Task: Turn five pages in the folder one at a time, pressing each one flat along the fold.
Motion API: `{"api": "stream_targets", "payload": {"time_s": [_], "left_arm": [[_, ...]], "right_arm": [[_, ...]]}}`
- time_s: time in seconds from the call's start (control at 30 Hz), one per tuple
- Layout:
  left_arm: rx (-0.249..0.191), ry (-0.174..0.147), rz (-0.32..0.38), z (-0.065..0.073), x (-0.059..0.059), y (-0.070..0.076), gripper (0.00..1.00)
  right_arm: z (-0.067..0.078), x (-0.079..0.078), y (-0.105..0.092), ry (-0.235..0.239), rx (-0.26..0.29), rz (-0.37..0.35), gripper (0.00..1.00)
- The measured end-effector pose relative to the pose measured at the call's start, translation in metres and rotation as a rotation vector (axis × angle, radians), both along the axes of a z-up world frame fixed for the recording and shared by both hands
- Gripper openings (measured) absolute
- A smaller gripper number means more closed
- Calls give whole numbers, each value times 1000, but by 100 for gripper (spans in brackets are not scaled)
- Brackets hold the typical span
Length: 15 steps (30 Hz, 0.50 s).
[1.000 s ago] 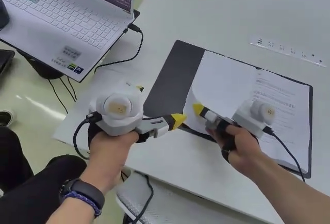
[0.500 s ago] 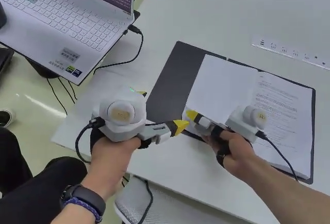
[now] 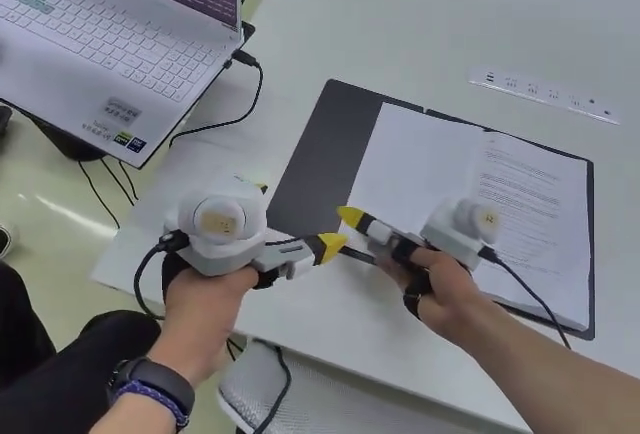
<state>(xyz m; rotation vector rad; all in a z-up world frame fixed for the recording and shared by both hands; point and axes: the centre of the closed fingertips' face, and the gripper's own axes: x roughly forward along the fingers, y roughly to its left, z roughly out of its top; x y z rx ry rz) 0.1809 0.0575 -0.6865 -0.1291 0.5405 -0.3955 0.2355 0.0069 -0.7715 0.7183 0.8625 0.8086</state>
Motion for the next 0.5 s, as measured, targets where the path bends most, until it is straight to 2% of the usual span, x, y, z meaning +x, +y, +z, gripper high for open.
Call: {"api": "stream_targets", "payload": {"time_s": [0.07, 0.13, 0.23, 0.3, 0.4, 0.5], "left_arm": [[-2, -1, 3, 1, 0, 0, 76], [-14, -16, 14, 3, 4, 3, 73], [-13, -21, 14, 3, 9, 6, 70], [-13, -27, 6, 4, 12, 6, 67], [-15, -39, -21, 7, 18, 0, 59], [-7, -41, -48, 8, 22, -9, 54]], "right_arm": [[4, -2, -1, -10, 2, 6, 34], [8, -5, -5, -15, 11, 10, 34], [17, -8, -11, -47, 19, 22, 35], [28, -12, -18, -66, 24, 22, 35], [37, -12, -33, -107, 10, 10, 35], [44, -12, -48, -156, -31, 10, 35]]}}
